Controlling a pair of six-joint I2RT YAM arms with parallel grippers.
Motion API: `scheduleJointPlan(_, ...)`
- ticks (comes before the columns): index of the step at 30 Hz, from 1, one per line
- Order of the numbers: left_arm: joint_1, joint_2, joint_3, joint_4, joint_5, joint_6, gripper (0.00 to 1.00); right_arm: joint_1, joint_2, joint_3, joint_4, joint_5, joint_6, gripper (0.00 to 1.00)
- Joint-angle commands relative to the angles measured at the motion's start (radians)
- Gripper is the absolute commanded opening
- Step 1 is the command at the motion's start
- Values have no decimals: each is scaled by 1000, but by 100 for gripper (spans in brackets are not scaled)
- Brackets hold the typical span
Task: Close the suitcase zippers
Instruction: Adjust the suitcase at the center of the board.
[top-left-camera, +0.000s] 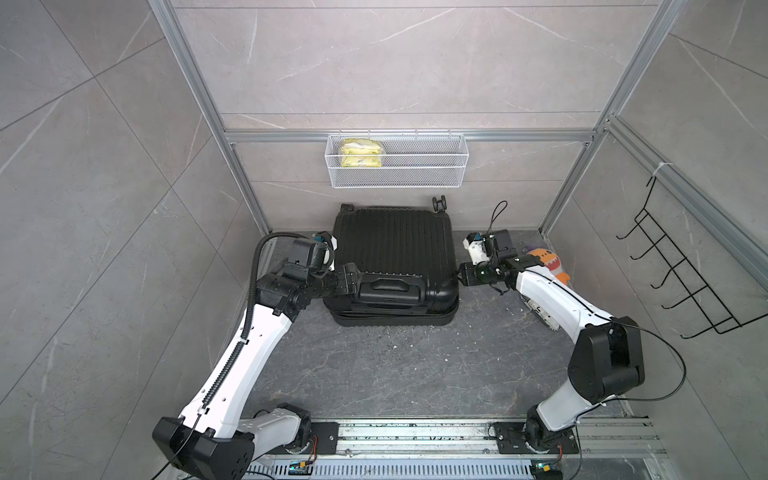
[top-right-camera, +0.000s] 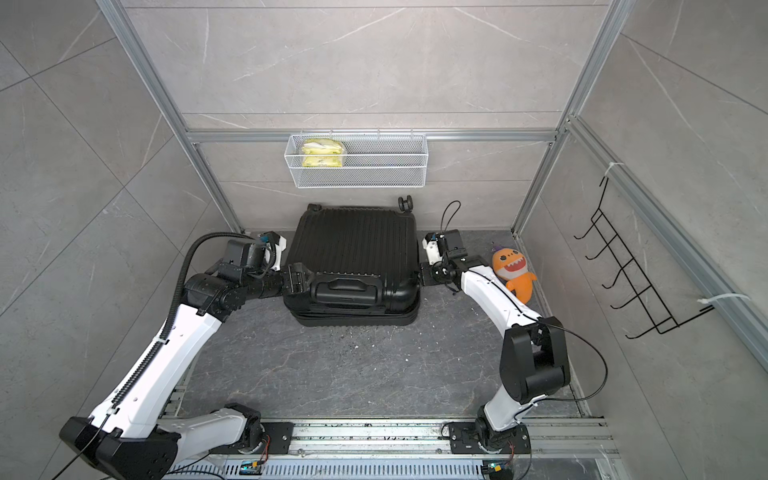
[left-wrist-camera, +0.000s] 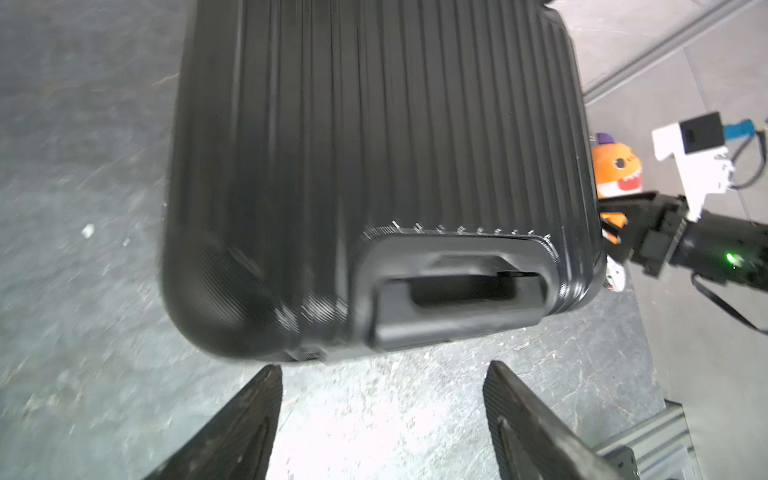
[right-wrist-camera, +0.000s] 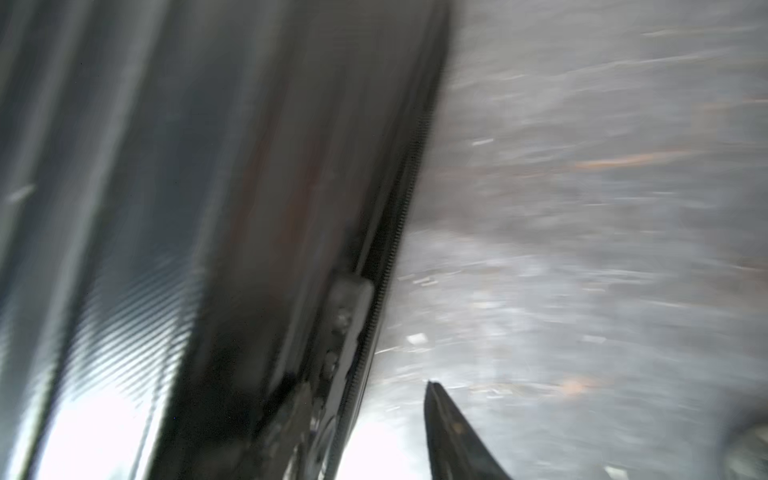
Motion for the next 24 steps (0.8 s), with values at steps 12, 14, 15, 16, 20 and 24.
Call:
scheduleJointPlan(12,-59,-8,-85,-91,-324,-558,80,275,-66,-85,97,-94,70,48)
scheduleJointPlan(14,-59,23,-87,-80,-324,-597,80,280,-104,-105,97,-69,82,48)
scheduleJointPlan(15,-59,40,-87,-72,-319,-609,80,279,-127,-114,94,-56,86,48)
scheduleJointPlan(16,-57,62,-87,-62,-312,-622,80,280,-149,-122,86,-42,88,48)
scheduleJointPlan(20,-53,138,-77,-21,-304,-646,79,281,-240,-152,52,-1,91,48)
scheduleJointPlan(24,-45,192,-71,29,-310,-663,79,281,-319,-181,14,20,93,48)
